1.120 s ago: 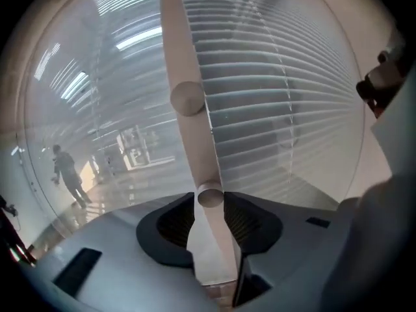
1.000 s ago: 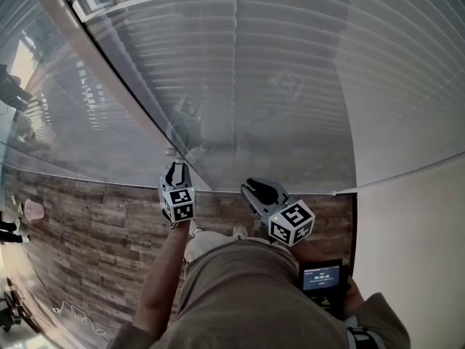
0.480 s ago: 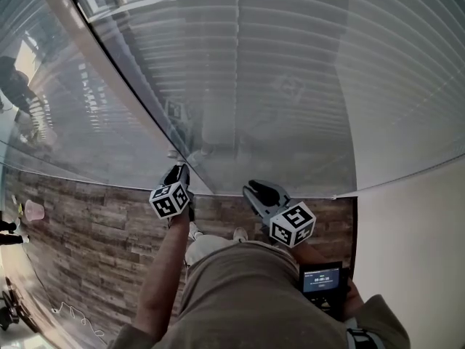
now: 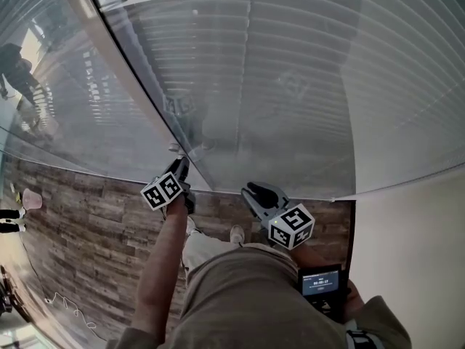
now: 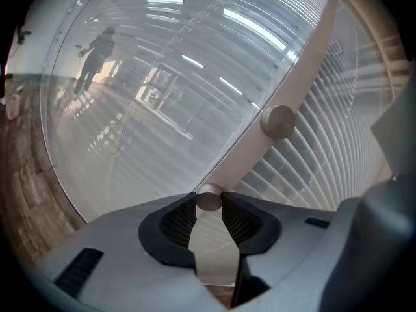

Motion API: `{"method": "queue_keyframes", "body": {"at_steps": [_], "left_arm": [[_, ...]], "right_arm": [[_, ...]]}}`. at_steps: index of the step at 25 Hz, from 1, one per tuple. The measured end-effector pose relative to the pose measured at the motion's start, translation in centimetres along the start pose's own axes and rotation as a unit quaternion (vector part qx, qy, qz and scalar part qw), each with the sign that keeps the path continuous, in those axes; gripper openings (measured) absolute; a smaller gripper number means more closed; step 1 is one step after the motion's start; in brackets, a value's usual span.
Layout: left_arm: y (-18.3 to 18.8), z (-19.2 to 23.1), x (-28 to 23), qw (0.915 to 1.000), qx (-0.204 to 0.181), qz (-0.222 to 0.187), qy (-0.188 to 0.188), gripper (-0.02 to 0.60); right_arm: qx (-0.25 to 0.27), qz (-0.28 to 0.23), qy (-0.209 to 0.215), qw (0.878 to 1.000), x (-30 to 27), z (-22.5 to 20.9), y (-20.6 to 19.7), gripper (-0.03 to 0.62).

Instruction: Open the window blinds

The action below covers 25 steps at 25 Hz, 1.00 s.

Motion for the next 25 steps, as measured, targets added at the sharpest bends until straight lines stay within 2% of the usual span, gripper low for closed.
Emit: {"method": "queue_keyframes", "body": {"at_steps": [4,8,10,12,14,15,17,19,22,25], "left_arm": [[0.4,-0.1,-0.5,0.9973,0.057,-0.024,-0.039,0.133],[-0.4,0.3,-0.4,0.9906,0.112,-0.036,-0.07,0.132],[-0.3,0.5,0.0,0.9889,0.118,-0.044,-0.079,0.132],[0.5,0.1,0.6,0.9932,0.074,-0.045,-0.078,0.146],[0.3,-0.5,1.2,0.9979,-0.016,-0.024,-0.057,0.189],[-0.5,-0.9,1.5,0.9966,-0.071,-0.01,-0.041,0.207],[-2.2,-1.4,1.8,0.9836,-0.18,0.012,-0.004,0.221],[-2.7,-1.7,1.7,0.9651,-0.26,0.019,0.02,0.221],[-2.0,-1.6,0.9,0.941,-0.335,0.036,0.033,0.221],[-1.4,-1.4,0.5,0.9255,-0.375,0.048,0.031,0.219]], "right_arm": [[0.001,0.007,0.005,1.0,0.2,0.1,0.1,0.092],[-0.005,0.006,0.005,1.0,0.4,0.8,-0.5,0.091],[-0.005,0.006,0.003,1.0,0.2,1.2,-0.5,0.091],[-0.006,0.009,0.001,1.0,-0.2,1.6,-0.2,0.091],[-0.008,0.012,-0.003,1.0,0.1,1.8,-0.5,0.091],[-0.009,0.013,-0.005,1.0,0.5,1.8,-1.2,0.091],[-0.01,0.013,-0.011,1.0,1.4,1.5,-2.5,0.091],[-0.01,0.015,-0.019,1.0,1.3,1.2,-3.0,0.091],[-0.008,0.019,-0.036,0.999,-0.5,1.3,-1.9,0.091],[-0.003,0.021,-0.05,0.999,-1.8,2.1,-1.1,0.091]]}}
Point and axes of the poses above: the fingertips, and each gripper's own axes: x backward along the fingers, z to its left, y out of its top, the point moved 6 cm from there along x, backward along the fingers, and after that the axes turned 6 degrees about -y, right-handed, at the moved point
